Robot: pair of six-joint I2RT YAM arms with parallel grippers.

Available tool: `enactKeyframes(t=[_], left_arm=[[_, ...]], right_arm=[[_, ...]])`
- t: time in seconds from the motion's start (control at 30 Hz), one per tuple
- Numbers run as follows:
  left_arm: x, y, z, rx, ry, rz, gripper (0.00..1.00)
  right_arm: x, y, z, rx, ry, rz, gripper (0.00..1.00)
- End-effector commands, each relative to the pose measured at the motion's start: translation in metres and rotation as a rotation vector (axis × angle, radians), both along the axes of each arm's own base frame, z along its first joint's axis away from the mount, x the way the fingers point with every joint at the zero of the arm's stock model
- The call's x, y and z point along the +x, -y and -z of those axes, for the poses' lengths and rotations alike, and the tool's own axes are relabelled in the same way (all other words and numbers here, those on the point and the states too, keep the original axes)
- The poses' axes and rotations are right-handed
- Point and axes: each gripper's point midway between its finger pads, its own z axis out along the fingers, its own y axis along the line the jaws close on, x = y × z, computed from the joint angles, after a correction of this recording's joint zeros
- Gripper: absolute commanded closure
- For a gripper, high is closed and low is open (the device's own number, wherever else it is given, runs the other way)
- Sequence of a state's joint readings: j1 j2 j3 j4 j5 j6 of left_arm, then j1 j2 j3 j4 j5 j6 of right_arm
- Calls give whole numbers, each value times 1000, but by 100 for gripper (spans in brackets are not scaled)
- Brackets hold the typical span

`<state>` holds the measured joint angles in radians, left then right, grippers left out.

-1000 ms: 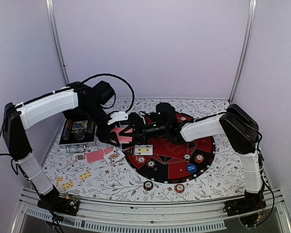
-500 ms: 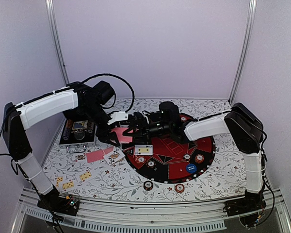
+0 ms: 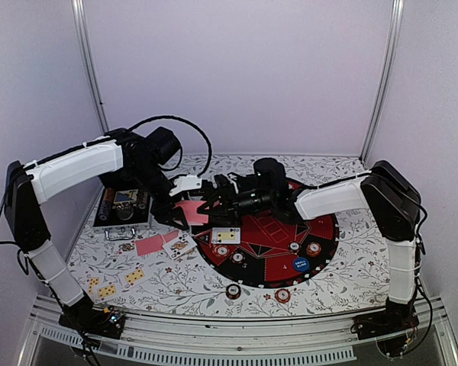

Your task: Distribute texas hold em gaming equipment

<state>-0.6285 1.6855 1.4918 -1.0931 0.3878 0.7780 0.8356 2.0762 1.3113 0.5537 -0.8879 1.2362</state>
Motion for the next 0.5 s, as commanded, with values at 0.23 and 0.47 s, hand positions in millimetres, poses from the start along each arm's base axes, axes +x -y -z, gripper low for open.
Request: enactKeyframes(t=[0.23, 0.47], left_arm=[[0, 3, -8, -22, 10, 15, 58], [1, 2, -4, -12, 7, 12, 58]], right_arm=[[5, 16, -1, -47, 8, 47, 78], [2, 18, -3, -51, 13, 43, 91]])
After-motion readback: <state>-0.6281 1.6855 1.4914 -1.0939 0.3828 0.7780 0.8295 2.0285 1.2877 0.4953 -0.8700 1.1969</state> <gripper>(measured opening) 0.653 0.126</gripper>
